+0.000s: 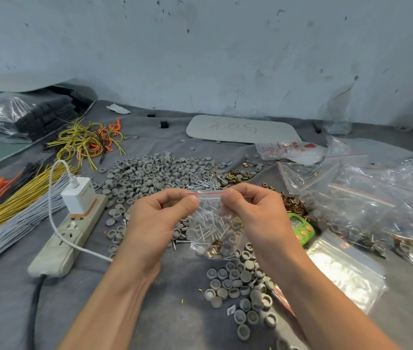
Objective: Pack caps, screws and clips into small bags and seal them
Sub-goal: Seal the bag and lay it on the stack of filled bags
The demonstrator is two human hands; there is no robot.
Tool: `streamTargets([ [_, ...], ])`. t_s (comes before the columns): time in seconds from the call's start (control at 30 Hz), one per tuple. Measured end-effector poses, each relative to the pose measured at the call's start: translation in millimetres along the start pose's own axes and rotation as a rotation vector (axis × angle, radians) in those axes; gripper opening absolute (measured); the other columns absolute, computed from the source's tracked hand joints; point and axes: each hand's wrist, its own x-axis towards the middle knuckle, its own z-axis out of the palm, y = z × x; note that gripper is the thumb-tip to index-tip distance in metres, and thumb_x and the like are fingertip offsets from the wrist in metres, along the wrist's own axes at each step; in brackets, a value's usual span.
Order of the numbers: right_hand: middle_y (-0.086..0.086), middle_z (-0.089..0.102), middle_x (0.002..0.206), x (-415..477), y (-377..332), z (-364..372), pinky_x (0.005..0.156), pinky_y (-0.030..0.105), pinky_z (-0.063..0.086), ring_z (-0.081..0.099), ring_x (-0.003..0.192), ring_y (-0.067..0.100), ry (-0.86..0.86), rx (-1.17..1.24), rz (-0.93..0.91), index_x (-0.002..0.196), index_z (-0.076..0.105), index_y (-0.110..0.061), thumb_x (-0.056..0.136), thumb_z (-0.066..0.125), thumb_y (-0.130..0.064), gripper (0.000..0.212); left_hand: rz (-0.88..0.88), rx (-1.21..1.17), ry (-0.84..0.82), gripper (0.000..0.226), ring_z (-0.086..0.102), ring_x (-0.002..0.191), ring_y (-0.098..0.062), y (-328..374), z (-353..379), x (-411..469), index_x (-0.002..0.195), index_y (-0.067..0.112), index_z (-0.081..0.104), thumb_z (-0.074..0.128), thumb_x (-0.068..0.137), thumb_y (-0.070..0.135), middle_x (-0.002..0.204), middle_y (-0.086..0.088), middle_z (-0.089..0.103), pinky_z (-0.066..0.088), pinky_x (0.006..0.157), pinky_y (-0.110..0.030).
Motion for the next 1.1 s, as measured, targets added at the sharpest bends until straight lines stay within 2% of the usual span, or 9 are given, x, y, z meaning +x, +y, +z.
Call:
streamTargets([
  [0.1, 0.003, 0.075, 0.073, 1, 1, 6, 0.073, 0.033, 0.053, 0.068, 0.068, 0.014, 0.002, 0.035, 0.007, 0.080, 0.080, -0.024, 0.095, 0.074, -0.018, 0.016, -0.003, 0.013, -0.032, 0.006, 0.071, 0.067, -0.006, 0, 9, -1, 0.084, 0.010, 0.080, 0.079, 0.079, 0.007, 0.078, -0.005, 0.078, 0.051, 0.061, -0.012],
  [0.3, 0.003, 0.075, 0.072, 1, 3, 10, 0.067, 0.026, 0.055, 0.068, 0.066, 0.013, 0.021, 0.053, 0.001, 0.078, 0.079, -0.018, 0.093, 0.076, -0.015, 0.016, 0.016, 0.024, 0.029, 0.018, 0.068, 0.062, -0.005, -2, 17, 0, 0.070, 0.012, 0.080, 0.078, 0.082, 0.000, 0.070, -0.004, 0.076, 0.051, 0.058, -0.013],
  [0.47, 0.004, 0.077, 0.076, 0, 5, 10, 0.078, 0.043, 0.059, 0.073, 0.073, 0.016, -0.010, 0.032, 0.019, 0.083, 0.081, -0.025, 0.091, 0.077, -0.021, 0.009, 0.023, 0.044, 0.044, 0.017, 0.065, 0.059, -0.003, -4, 17, 1, 0.072, 0.013, 0.080, 0.078, 0.083, 0.001, 0.066, 0.000, 0.073, 0.049, 0.058, -0.012],
  [0.53, 0.006, 0.077, 0.076, 1, 6, 10, 0.081, 0.044, 0.059, 0.072, 0.072, 0.015, -0.015, 0.030, 0.011, 0.083, 0.081, -0.021, 0.091, 0.077, -0.018, 0.009, 0.011, 0.048, 0.028, 0.019, 0.067, 0.063, -0.004, -5, 17, 1, 0.070, 0.016, 0.081, 0.079, 0.084, 0.004, 0.070, -0.002, 0.076, 0.051, 0.060, -0.013],
  [0.6, 0.007, 0.078, 0.078, 2, 7, 11, 0.079, 0.040, 0.059, 0.071, 0.072, 0.016, -0.012, 0.044, 0.006, 0.082, 0.080, -0.017, 0.092, 0.076, -0.014, 0.011, -0.004, 0.036, -0.023, 0.011, 0.072, 0.072, -0.009, -5, 17, 0, 0.078, 0.013, 0.083, 0.078, 0.084, 0.005, 0.080, -0.007, 0.079, 0.053, 0.064, -0.015],
  [0.7, 0.006, 0.078, 0.077, 2, 9, 11, 0.073, 0.033, 0.057, 0.071, 0.073, 0.015, -0.027, 0.037, -0.003, 0.079, 0.081, -0.023, 0.092, 0.075, -0.010, 0.020, -0.011, 0.014, -0.055, 0.015, 0.074, 0.070, -0.009, -4, 18, -1, 0.077, 0.013, 0.083, 0.078, 0.082, 0.000, 0.079, -0.010, 0.079, 0.053, 0.061, -0.014],
  [0.83, 0.010, 0.077, 0.078, 2, 8, 9, 0.077, 0.046, 0.060, 0.072, 0.074, 0.023, -0.029, 0.031, 0.024, 0.080, 0.081, -0.020, 0.080, 0.079, -0.027, 0.007, 0.006, 0.088, 0.004, 0.022, 0.068, 0.066, -0.009, -5, 17, 1, 0.072, 0.023, 0.083, 0.080, 0.081, 0.003, 0.073, -0.005, 0.077, 0.053, 0.062, -0.017],
  [0.97, 0.006, 0.077, 0.075, 3, 8, 4, 0.074, 0.032, 0.052, 0.073, 0.070, 0.017, 0.015, 0.045, 0.051, 0.079, 0.080, -0.022, 0.091, 0.077, -0.018, 0.014, 0.013, 0.068, 0.030, 0.024, 0.069, 0.064, -0.004, -3, 17, 1, 0.071, 0.027, 0.083, 0.079, 0.083, 0.006, 0.069, 0.000, 0.076, 0.051, 0.060, -0.013],
  [1.1, 0.005, 0.074, 0.070, 4, 9, 3, 0.082, 0.048, 0.059, 0.070, 0.068, 0.019, 0.034, 0.060, 0.052, 0.073, 0.078, -0.025, 0.093, 0.075, -0.014, 0.024, -0.046, -0.017, 0.031, 0.012, 0.074, 0.069, -0.011, -2, 17, -1, 0.078, 0.013, 0.083, 0.076, 0.087, 0.012, 0.078, -0.009, 0.078, 0.054, 0.060, -0.016],
])
